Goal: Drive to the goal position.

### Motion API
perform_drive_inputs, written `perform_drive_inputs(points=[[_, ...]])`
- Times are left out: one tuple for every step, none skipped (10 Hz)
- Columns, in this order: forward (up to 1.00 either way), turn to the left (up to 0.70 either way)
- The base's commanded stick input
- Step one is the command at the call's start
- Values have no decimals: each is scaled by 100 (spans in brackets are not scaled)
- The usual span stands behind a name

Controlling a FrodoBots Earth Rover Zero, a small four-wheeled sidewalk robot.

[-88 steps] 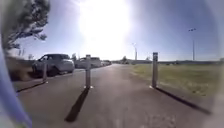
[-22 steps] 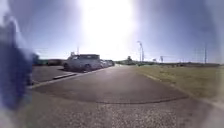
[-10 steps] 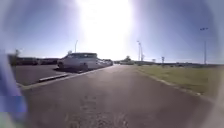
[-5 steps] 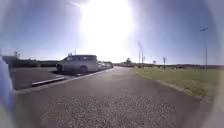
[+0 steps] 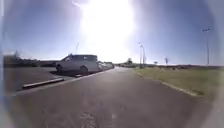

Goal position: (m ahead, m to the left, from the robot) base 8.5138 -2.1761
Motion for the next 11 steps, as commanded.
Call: perform_drive_inputs(points=[[85,-3],[85,0],[85,0],[85,0],[85,0],[85,0],[85,0],[85,0],[85,0],[85,0],[85,0]])
